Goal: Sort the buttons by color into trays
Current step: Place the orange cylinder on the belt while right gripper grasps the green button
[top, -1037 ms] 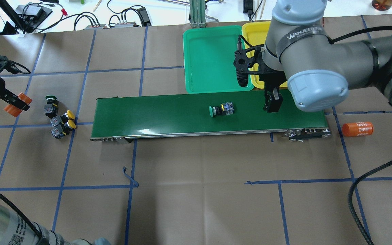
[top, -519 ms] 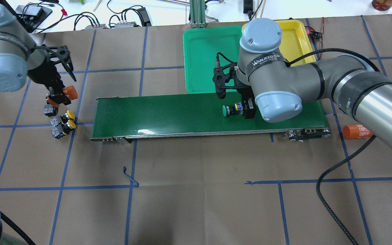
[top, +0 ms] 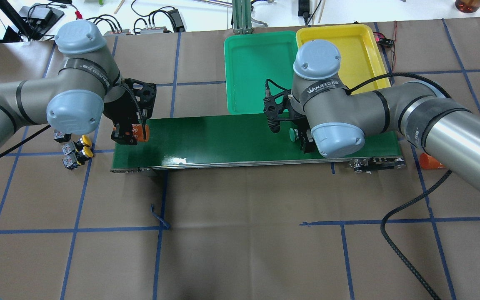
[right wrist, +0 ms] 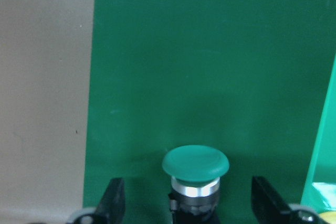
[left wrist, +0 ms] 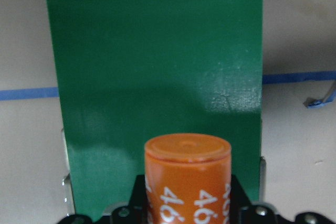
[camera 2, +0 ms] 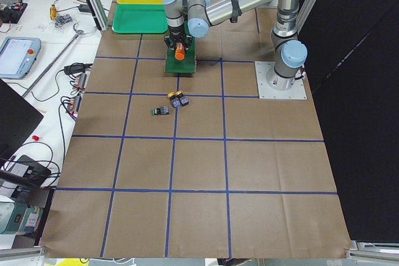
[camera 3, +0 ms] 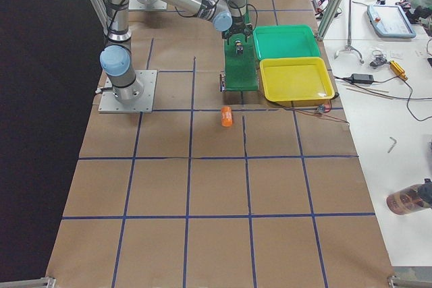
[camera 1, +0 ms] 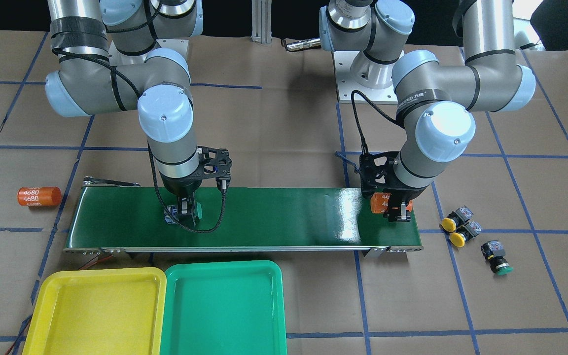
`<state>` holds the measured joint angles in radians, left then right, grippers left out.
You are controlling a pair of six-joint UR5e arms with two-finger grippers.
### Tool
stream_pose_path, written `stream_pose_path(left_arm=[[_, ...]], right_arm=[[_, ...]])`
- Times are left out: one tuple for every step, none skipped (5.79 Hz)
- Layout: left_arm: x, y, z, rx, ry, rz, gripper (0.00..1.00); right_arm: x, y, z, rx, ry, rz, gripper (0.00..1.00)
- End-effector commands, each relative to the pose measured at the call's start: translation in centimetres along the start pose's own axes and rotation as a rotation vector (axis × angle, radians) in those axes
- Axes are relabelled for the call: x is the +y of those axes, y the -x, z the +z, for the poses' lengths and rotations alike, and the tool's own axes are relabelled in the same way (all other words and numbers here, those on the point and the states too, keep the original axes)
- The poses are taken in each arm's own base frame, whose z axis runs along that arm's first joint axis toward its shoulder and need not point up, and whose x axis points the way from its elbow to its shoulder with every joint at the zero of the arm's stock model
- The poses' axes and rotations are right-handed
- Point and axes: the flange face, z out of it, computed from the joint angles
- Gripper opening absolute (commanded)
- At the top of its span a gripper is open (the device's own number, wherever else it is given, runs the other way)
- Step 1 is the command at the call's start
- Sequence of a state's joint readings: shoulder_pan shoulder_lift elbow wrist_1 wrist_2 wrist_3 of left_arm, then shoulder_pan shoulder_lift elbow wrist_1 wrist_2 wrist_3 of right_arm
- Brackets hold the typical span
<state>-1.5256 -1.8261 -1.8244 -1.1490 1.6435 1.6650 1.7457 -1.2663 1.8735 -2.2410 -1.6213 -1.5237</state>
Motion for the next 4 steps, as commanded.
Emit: stream_pose_path(left_arm=[[-0.6, -0.6, 1.3, 0.007, 0.001, -0.011, 0.73], [-0.2, -0.2, 0.7, -0.007, 0.003, -0.02, 0.84], [1.0, -0.3, -1.0, -0.037, 0.007, -0.053, 0.85], [6.4, -0.3, -1.3, -0.041, 0.002, -0.291, 0.85]], right_arm=[[3.3, 0.1, 0.8, -0.009, 0.008, -0.017, 0.59], [5.7, -0.3, 0.6, -0.012, 0.047, -0.006, 0.23], [6.9, -0.4, 0.6, -0.015, 0.078, 0.004, 0.08], [7.1, -0.6, -0.7, 0.01, 0.079, -0.003, 0.04]])
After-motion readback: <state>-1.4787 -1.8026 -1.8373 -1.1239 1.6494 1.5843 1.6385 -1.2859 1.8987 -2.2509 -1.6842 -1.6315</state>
